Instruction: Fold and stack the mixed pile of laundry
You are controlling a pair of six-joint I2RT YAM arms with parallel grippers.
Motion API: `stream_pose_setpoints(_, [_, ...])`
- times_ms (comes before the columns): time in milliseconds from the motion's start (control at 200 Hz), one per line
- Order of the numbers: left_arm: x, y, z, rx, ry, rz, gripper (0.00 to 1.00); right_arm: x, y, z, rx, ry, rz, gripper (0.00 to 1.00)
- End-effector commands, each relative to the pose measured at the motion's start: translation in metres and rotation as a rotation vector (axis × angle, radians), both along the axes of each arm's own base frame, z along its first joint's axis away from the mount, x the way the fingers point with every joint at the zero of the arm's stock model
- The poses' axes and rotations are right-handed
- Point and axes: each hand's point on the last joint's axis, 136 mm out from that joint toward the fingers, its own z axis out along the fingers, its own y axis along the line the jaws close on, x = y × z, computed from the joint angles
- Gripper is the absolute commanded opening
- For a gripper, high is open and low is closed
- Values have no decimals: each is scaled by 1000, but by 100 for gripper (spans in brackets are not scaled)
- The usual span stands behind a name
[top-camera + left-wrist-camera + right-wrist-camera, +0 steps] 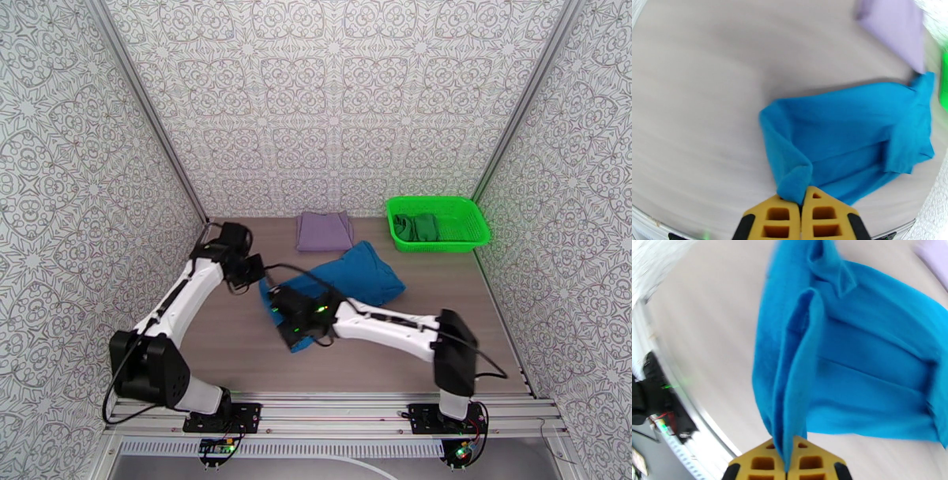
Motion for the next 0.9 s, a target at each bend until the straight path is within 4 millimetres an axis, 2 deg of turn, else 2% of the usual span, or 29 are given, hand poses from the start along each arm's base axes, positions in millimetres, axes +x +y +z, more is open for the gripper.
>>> stream_pose_setpoints(0, [20, -35, -6, 3, 29, -51, 0, 24, -41, -14, -53, -36, -117, 0])
stream_pose_setpoints(130, [49, -78, -18, 17, 45, -124, 0, 49, -82, -31, -128, -56, -205, 0])
stream_pose_setpoints(275, [75, -109, -43, 48, 84, -170, 0, 71, -109, -55, -187, -53, -272, 0])
stream_pose_setpoints(450, [99, -121, -75, 97, 124, -170, 0, 90, -120, -80, -232, -56, -318, 0])
stream_pose_setpoints(620, [108, -127, -104, 101, 174, -178, 0, 98, -125, -104, -278, -25, -347, 0])
stream_pose_setpoints(645, [109, -129, -107, 92, 176, -182, 0, 98, -126, -106, -284, -22, -354, 4])
stream_pose_setpoints(670, [110, -132, -108, 81, 176, -187, 6, 98, -128, -107, -289, -20, -361, 10])
stream_pose_setpoints(765, [114, -142, -105, 50, 147, -211, 44, 99, -133, -102, -290, -34, -393, 19])
stream_pose_setpoints(840, [118, -149, -93, 24, 107, -231, 64, 99, -140, -88, -288, -62, -418, 29])
stream_pose_setpoints(895, [120, -153, -79, 7, 73, -245, 72, 98, -146, -74, -287, -87, -433, 35])
